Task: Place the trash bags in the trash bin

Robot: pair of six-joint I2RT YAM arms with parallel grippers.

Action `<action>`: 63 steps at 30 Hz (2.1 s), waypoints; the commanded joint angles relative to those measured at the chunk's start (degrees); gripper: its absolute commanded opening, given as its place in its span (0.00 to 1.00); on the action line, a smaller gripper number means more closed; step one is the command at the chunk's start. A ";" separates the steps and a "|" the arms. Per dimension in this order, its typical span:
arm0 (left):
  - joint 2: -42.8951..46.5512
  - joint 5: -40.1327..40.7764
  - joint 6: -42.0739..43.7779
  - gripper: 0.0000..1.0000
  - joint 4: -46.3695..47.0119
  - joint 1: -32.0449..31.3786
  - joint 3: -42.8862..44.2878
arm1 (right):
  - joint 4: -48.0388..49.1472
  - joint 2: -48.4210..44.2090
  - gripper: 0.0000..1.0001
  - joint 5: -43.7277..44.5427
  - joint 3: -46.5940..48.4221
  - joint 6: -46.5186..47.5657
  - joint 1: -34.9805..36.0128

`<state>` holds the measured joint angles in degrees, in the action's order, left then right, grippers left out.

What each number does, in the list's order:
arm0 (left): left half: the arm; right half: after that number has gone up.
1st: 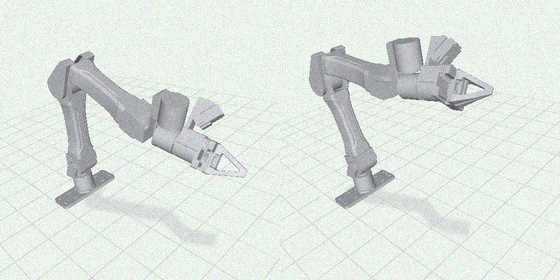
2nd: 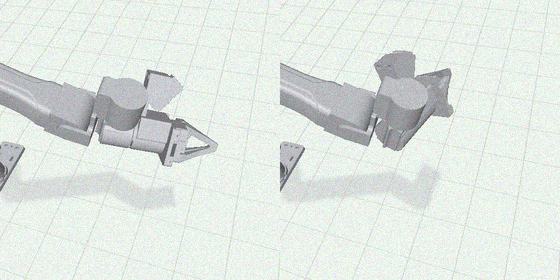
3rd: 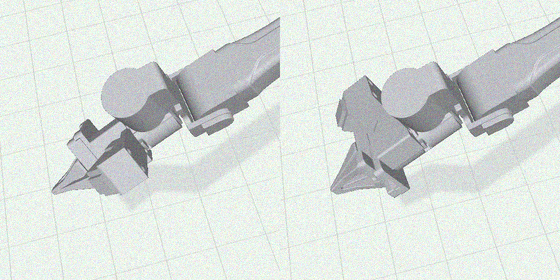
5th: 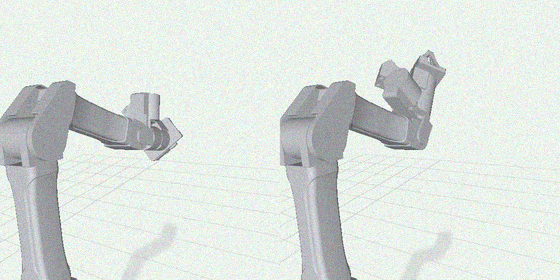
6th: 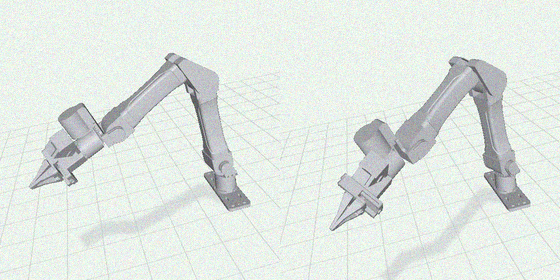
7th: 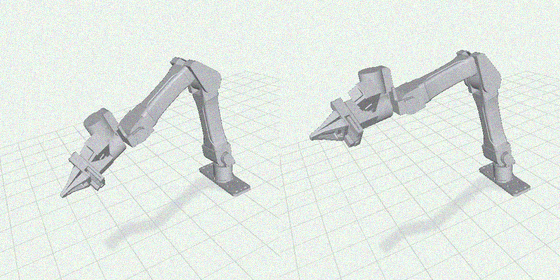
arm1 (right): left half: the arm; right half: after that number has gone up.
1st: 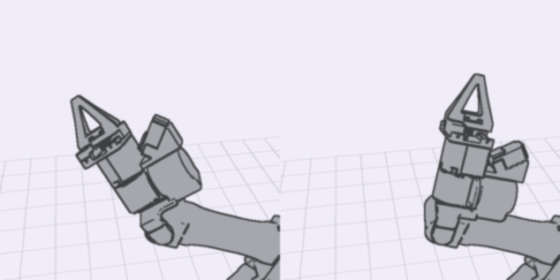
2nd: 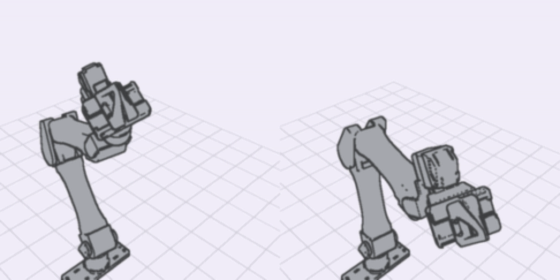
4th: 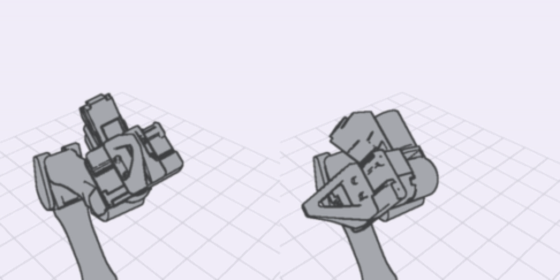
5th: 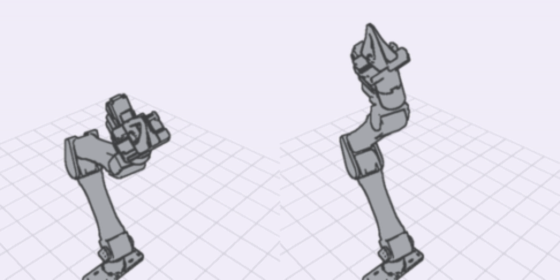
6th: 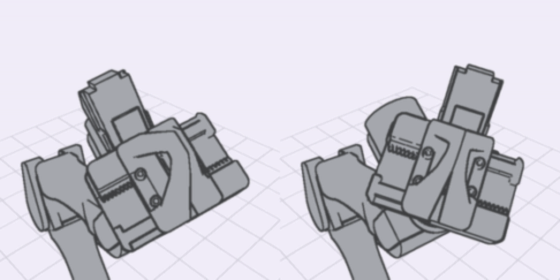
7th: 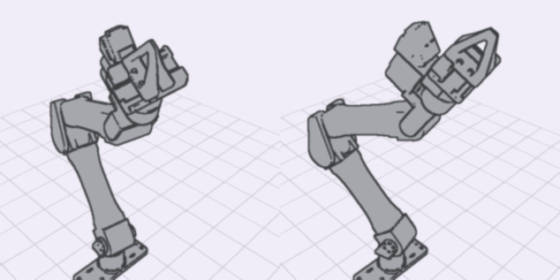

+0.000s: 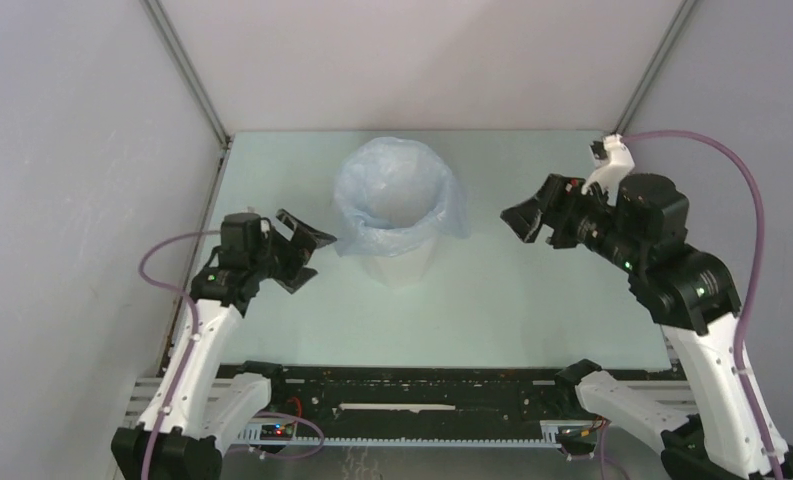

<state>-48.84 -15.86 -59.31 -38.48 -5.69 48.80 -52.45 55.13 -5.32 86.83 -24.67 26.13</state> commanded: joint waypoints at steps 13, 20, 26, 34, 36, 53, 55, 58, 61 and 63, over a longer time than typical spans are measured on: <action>-21.01 -14.16 -13.33 0.84 30.86 -4.71 -9.78 | -0.79 -4.87 0.90 -5.02 -4.91 0.32 -7.05; -33.21 -14.00 -14.52 0.83 34.50 -9.15 0.25 | -1.08 -4.58 0.89 -5.06 -4.88 1.47 -8.22; -44.37 -16.40 -18.27 0.84 40.56 -11.32 8.86 | -1.25 -4.31 0.90 -4.33 -4.85 2.07 -9.05; -63.37 -18.53 -24.38 0.85 44.48 -18.43 29.29 | -1.22 -4.34 0.90 -2.79 -4.36 1.04 -9.56; -67.77 -18.09 -25.85 0.85 45.01 -20.13 34.60 | -1.33 -4.59 0.90 -2.49 -4.24 1.02 -9.58; -54.72 -11.52 -12.99 0.95 34.32 -18.62 32.86 | -3.39 -6.99 1.00 -3.03 -3.59 -0.54 -9.69; -46.23 -9.48 -5.34 0.97 28.02 -17.87 29.81 | -2.91 -7.19 1.00 -3.26 -3.59 -0.73 -9.69; -33.72 -5.98 3.06 0.99 18.02 -17.69 28.91 | -2.17 -8.33 1.00 -3.35 -3.55 -0.48 -9.68; -22.80 -2.90 8.55 1.00 11.95 -17.81 29.23 | -2.28 -9.89 1.00 -2.95 -3.39 1.02 -9.69; -17.11 -0.85 10.91 1.00 8.59 -17.77 30.33 | -2.53 -11.21 1.00 -2.55 -2.73 1.51 -9.69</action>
<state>-76.36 -21.82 -59.81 -18.39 -22.92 78.24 -55.94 46.37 -8.12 81.80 -24.47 16.62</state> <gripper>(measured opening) 0.996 0.997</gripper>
